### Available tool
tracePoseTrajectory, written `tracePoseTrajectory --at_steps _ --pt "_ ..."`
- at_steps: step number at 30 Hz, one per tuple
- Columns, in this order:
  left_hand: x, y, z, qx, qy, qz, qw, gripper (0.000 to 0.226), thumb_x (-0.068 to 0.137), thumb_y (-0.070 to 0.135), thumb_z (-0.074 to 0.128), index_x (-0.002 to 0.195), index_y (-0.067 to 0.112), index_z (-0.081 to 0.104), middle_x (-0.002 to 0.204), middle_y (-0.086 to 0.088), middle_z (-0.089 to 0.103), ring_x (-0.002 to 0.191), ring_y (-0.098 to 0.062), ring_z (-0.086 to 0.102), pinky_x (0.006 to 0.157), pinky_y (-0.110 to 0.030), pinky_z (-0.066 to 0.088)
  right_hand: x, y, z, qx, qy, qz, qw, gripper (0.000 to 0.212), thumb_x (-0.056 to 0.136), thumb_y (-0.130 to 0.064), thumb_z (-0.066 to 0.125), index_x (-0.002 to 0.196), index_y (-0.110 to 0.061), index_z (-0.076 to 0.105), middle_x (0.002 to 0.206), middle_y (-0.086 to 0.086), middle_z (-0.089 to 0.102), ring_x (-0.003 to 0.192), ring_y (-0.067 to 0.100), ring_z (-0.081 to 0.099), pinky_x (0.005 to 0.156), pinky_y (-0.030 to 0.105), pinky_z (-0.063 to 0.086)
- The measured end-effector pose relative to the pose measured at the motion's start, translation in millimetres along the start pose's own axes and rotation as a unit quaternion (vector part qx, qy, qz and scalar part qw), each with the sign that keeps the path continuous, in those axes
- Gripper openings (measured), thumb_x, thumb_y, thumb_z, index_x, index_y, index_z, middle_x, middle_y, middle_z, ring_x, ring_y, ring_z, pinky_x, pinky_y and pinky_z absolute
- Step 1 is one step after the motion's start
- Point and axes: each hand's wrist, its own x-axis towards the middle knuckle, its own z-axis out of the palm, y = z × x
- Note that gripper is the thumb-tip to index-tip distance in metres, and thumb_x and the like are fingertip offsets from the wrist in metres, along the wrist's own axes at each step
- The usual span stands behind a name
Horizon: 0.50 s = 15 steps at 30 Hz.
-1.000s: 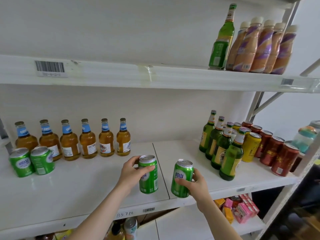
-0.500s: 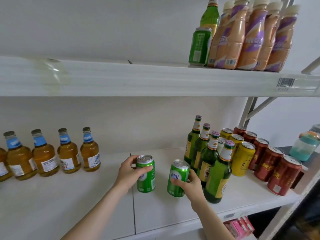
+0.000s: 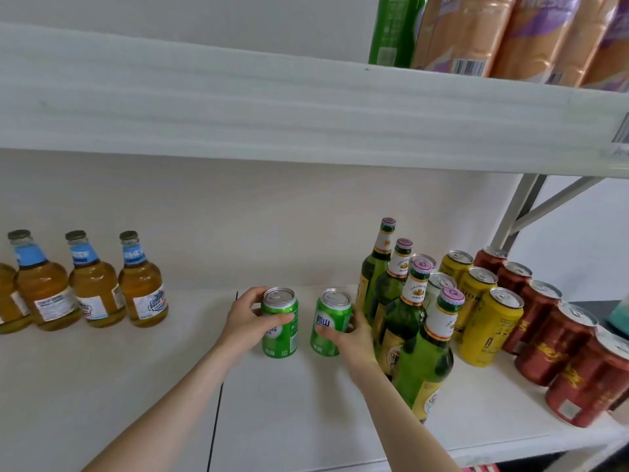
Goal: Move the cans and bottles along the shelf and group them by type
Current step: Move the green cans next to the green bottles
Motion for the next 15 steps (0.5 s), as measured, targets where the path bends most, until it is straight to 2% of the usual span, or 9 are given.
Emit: tracePoseTrajectory --at_steps 2,4,6,9,15 --pt "7.9 -4.4 1.8 0.001 -0.008 -0.003 1.000 0.058 0.060 0.013 0.093 0.110 0.023 0.066 0.112 0.000 0.069 0.099 -0.018 0.069 0.084 -0.037 0.057 12.9 4.7 4.0 -0.003 0.006 0.000 1.000 0.080 0.064 -0.015 0.090 0.132 -0.027 0.049 0.118 -0.003 0.063 0.100 0.013 0.061 0.076 0.026 0.049" --pt "15.2 -8.7 2.6 0.000 -0.016 -0.004 1.000 0.059 0.057 0.015 0.094 0.109 0.024 0.066 0.111 0.001 0.070 0.099 -0.017 0.069 0.083 -0.035 0.057 25.9 9.8 7.7 -0.009 0.014 -0.004 1.000 0.077 0.064 -0.017 0.090 0.129 -0.028 0.051 0.118 -0.003 0.063 0.103 0.015 0.061 0.085 0.034 0.052" --pt "20.4 -11.7 3.7 -0.001 -0.023 -0.003 1.000 0.064 0.049 0.024 0.094 0.106 0.026 0.067 0.109 0.002 0.071 0.097 -0.014 0.069 0.079 -0.031 0.056 38.5 12.6 11.7 -0.015 0.023 -0.007 1.000 0.077 0.065 -0.016 0.090 0.130 -0.027 0.050 0.120 -0.004 0.063 0.108 0.018 0.061 0.094 0.041 0.051" --pt "27.4 -16.1 4.8 -0.005 -0.031 -0.001 1.000 0.068 0.040 0.033 0.091 0.104 0.028 0.067 0.108 0.001 0.072 0.099 -0.015 0.069 0.077 -0.028 0.054 56.7 13.4 18.0 -0.025 0.034 -0.007 0.999 0.079 0.066 -0.013 0.089 0.132 -0.024 0.048 0.121 -0.004 0.059 0.111 0.019 0.057 0.100 0.043 0.048" --pt "37.3 -21.5 7.7 -0.005 -0.040 0.001 0.999 0.071 0.037 0.034 0.090 0.103 0.028 0.066 0.103 0.007 0.073 0.100 -0.014 0.068 0.075 -0.024 0.053 78.6 25.1 24.1 -0.018 0.034 -0.012 0.999 0.073 0.067 -0.007 0.087 0.121 -0.032 0.044 0.106 -0.014 0.055 0.095 0.007 0.054 0.086 0.030 0.045"
